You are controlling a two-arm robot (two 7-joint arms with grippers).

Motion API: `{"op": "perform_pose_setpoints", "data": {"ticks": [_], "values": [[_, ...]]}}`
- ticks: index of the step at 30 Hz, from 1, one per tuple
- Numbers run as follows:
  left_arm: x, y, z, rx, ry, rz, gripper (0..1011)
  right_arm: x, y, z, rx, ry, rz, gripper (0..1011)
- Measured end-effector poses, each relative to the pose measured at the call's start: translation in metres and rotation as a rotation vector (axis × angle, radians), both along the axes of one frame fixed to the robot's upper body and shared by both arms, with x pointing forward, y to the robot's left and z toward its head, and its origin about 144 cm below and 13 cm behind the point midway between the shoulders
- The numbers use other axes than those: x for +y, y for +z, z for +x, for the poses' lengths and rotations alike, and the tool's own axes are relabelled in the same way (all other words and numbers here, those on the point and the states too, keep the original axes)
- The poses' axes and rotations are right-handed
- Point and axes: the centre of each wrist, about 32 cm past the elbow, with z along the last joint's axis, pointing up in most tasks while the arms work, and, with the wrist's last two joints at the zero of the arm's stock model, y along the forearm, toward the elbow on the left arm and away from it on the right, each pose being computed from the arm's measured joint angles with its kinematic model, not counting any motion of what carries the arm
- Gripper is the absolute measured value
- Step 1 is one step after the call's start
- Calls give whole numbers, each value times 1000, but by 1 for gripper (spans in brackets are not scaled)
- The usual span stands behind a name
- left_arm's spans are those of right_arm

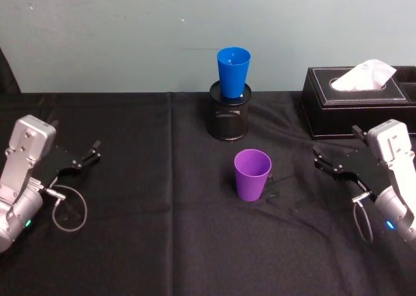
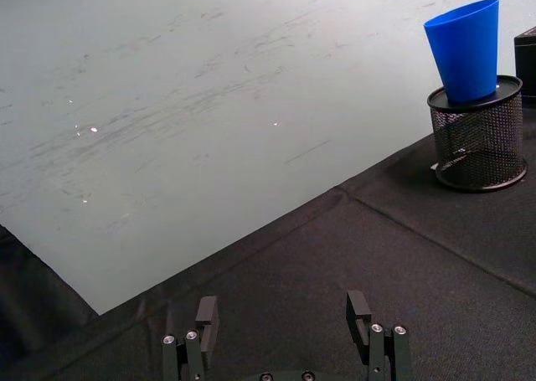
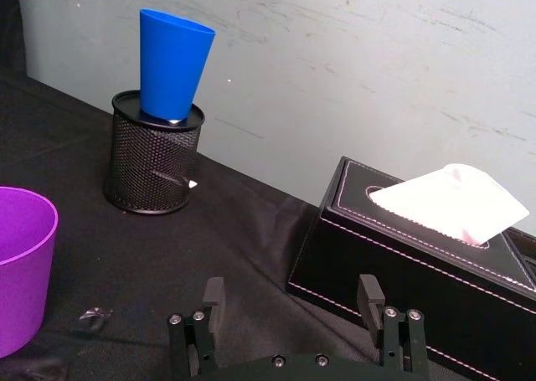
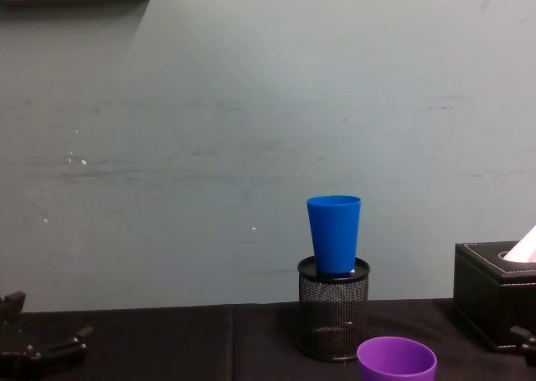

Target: Pick up one cup with a gripper and tap it against the other cup.

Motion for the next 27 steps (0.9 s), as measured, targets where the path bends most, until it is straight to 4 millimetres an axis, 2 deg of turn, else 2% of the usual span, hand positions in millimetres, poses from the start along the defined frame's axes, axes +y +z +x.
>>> {"op": "perform_pose_setpoints", "data": {"ticks": [27], "values": [[0,0,0,0,0,0,1000,0,0,0,0,0,0,1003]]}}
